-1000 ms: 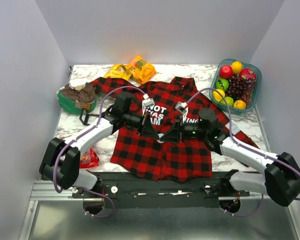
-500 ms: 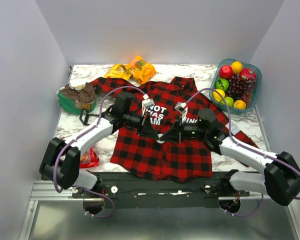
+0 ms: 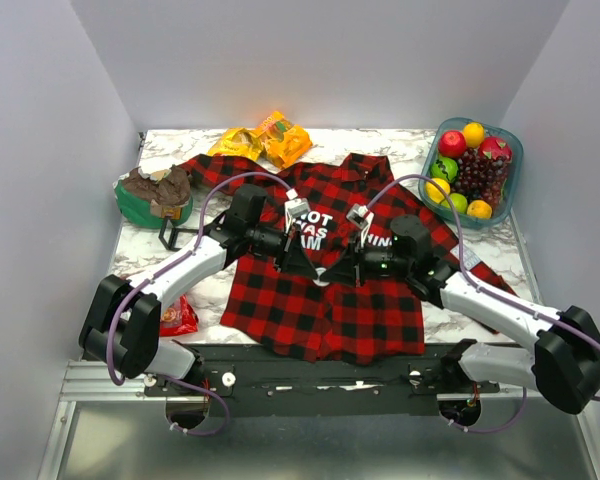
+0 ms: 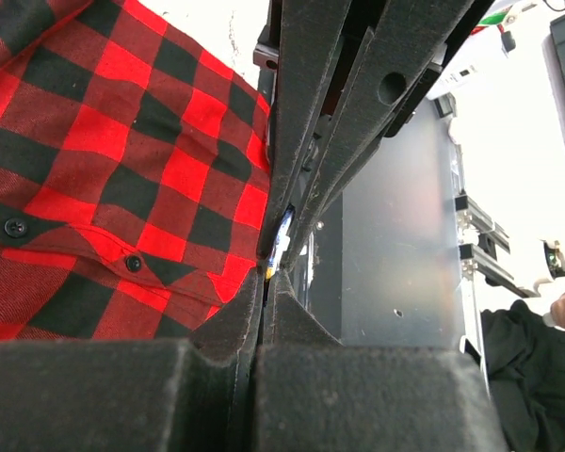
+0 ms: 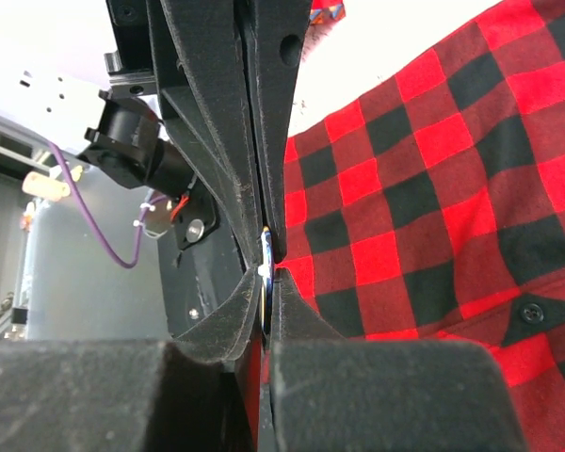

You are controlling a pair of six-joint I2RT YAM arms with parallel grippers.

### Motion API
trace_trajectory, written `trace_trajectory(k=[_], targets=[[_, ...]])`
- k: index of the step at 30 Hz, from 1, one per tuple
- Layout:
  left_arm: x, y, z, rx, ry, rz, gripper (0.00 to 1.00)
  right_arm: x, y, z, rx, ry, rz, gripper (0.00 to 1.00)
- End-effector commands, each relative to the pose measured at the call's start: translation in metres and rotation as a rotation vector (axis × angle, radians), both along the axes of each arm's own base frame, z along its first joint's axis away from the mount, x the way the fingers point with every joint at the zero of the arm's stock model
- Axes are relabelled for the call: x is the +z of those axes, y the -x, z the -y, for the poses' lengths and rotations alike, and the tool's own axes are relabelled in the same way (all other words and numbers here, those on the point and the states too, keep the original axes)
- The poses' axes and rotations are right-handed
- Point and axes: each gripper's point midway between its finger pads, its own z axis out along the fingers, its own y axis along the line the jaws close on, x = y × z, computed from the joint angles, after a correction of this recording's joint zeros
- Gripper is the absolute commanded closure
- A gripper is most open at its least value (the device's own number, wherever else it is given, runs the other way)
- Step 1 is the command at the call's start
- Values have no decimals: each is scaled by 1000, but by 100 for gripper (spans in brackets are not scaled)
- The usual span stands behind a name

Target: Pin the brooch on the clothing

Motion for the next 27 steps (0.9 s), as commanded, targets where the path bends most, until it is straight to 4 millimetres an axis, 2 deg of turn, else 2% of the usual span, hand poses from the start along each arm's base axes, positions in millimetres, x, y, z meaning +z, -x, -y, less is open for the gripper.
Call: trace_trajectory(k=[1, 4, 5, 8, 11, 14, 19, 27], targets=[[2, -3, 1, 14, -14, 18, 100, -1, -4, 6, -38, 52, 27, 89], [-3, -4, 0, 10, -38, 13, 100, 14, 5, 6, -14, 16, 29, 76], [-3, -3, 0, 8, -39, 12, 100, 24, 8, 7, -11, -8, 34, 64], [-1, 4, 2, -18, -29, 18, 100, 43, 13, 9, -9, -50, 50, 42], [-1, 11, 4, -41, -32, 24, 100, 61, 19, 12, 0, -86, 86, 36], [1, 15, 6, -58, -28, 32, 100, 68, 19, 13, -1, -90, 97, 35], [7, 24, 7, -92, -6, 41, 100, 49, 13, 13, -13, -27, 76, 35], [10, 33, 8, -123, 5, 50, 100, 39, 27, 4, 121, -23, 20, 46]])
